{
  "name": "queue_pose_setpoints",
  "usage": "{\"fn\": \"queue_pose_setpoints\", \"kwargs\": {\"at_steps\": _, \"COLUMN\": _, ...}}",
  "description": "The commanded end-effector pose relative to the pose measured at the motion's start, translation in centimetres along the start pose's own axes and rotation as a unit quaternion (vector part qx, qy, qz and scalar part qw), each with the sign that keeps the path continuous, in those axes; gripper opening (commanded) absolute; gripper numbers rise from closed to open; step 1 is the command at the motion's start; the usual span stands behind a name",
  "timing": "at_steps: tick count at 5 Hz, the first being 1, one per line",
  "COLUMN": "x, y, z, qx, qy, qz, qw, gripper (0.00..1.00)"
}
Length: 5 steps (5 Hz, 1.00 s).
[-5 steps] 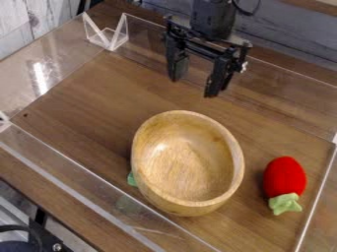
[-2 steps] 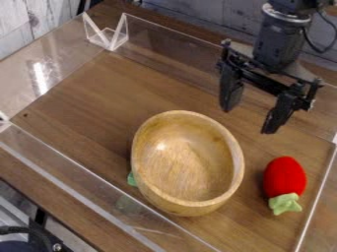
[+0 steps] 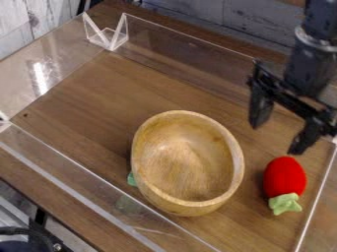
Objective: Move the red object to the left side of the table
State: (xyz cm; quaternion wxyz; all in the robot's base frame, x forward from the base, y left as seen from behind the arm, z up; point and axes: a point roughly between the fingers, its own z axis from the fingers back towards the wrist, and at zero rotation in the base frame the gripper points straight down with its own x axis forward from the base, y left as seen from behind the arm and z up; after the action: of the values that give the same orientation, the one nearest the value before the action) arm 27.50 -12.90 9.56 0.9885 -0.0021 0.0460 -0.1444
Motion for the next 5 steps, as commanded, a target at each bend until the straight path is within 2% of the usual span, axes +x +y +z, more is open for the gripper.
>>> {"fn": "queue_pose_setpoints", "kwargs": {"at_steps": 1, "x": 0.2, "y": -2.5, "z": -0.7, "qx": 0.006, "qy": -0.027, "qz": -0.022, "qw": 0.9994, "gripper": 1.00}}
{"fn": "queue_pose_setpoints", "kwargs": {"at_steps": 2, "x": -0.4, "y": -2.6, "z": -2.7, "qx": 0.014, "qy": -0.031, "qz": -0.039, "qw": 0.9987, "gripper": 1.00}}
{"fn": "queue_pose_setpoints", "kwargs": {"at_steps": 3, "x": 0.1, "y": -2.8, "z": -4.5, "qx": 0.022, "qy": -0.037, "qz": -0.076, "qw": 0.9962, "gripper": 1.00}}
{"fn": "queue_pose_setpoints", "kwargs": {"at_steps": 4, "x": 0.7, "y": -2.8, "z": -5.3, "qx": 0.035, "qy": -0.055, "qz": -0.110, "qw": 0.9918, "gripper": 1.00}}
{"fn": "queue_pose_setpoints", "kwargs": {"at_steps": 5, "x": 0.5, "y": -2.7, "z": -4.6, "qx": 0.045, "qy": -0.074, "qz": -0.121, "qw": 0.9888, "gripper": 1.00}}
